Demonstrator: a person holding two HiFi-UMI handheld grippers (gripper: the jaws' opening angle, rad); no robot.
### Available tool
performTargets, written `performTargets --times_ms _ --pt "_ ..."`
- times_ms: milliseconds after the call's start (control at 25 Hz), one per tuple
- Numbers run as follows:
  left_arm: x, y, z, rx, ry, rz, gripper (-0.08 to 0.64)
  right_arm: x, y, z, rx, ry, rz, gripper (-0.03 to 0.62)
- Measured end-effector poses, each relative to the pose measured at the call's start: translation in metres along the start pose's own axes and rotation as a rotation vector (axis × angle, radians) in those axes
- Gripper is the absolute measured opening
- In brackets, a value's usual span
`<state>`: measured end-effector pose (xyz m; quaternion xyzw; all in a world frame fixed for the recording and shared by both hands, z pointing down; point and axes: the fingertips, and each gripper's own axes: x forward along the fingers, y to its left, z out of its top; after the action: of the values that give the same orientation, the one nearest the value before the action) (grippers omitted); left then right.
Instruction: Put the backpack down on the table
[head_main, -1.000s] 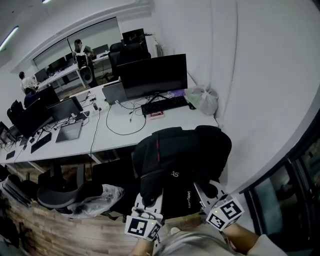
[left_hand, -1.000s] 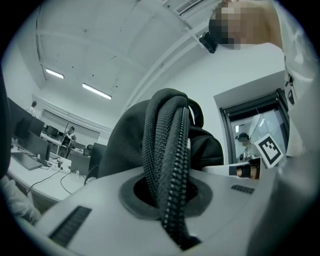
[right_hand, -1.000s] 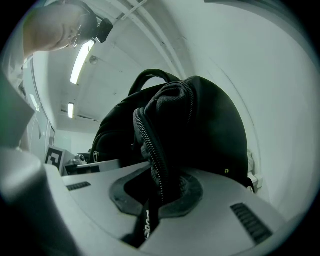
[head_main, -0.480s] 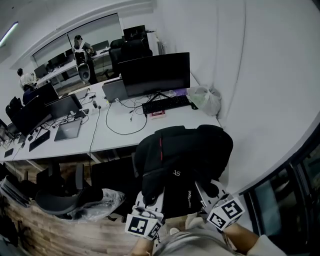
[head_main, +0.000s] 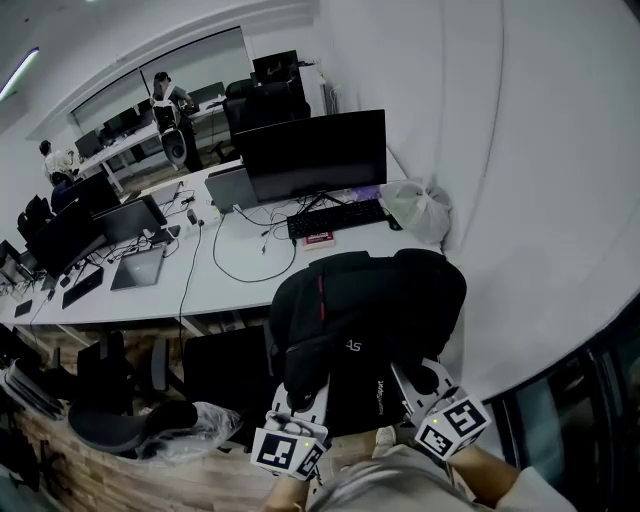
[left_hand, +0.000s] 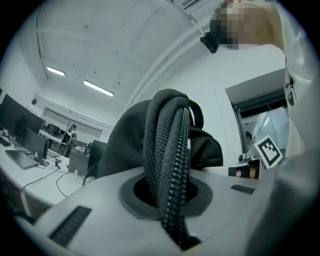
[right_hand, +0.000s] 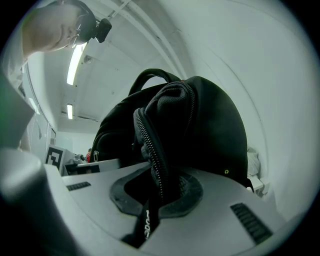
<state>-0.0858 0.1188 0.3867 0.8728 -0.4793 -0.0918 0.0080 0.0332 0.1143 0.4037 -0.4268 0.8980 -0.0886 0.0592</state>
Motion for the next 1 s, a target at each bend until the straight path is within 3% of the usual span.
performTargets --times_ms 680,1000 --pt "0.109 0.015 -0.014 0.025 -0.012 0.074 0.023 0.056 -0.103 0.022 0.004 -0.005 0.088 0.025" --pt "0.133 0.023 -0.018 0.023 -0.013 0.113 0.023 0.074 -0.125 0.027 0.006 0.006 0.119 0.025"
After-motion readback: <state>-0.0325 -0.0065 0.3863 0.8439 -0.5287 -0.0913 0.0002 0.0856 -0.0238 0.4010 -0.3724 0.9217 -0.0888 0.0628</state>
